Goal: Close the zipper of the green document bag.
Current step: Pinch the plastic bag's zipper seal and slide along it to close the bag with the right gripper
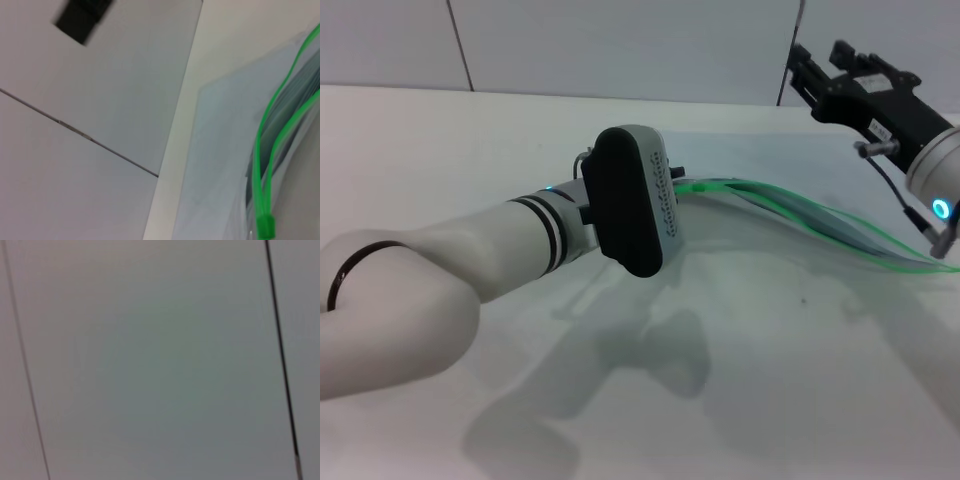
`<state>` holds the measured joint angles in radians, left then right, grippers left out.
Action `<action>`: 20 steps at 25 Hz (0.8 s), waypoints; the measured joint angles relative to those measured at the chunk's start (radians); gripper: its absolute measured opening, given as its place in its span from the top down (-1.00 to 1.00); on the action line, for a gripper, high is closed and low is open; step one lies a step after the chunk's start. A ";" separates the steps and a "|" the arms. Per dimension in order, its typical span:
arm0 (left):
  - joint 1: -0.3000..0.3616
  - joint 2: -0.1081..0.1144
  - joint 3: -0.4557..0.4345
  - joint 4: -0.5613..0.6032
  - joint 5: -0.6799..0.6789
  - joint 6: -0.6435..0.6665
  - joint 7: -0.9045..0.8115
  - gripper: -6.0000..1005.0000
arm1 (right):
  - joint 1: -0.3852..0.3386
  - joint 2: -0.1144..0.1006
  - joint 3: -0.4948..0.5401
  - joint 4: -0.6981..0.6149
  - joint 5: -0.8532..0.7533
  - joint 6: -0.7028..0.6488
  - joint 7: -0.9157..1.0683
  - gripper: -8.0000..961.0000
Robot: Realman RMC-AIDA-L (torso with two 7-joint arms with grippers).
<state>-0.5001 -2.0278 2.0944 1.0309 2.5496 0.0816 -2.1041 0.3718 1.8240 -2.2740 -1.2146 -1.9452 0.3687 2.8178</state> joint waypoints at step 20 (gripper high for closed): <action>-0.004 0.000 -0.002 0.001 0.000 -0.002 -0.004 0.88 | -0.034 0.066 0.171 0.013 0.019 -0.111 -0.001 -0.09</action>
<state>-0.5038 -2.0283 2.0924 1.0316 2.5494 0.0793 -2.1077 0.3381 1.8898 -2.1030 -1.2016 -1.9258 0.2578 2.8172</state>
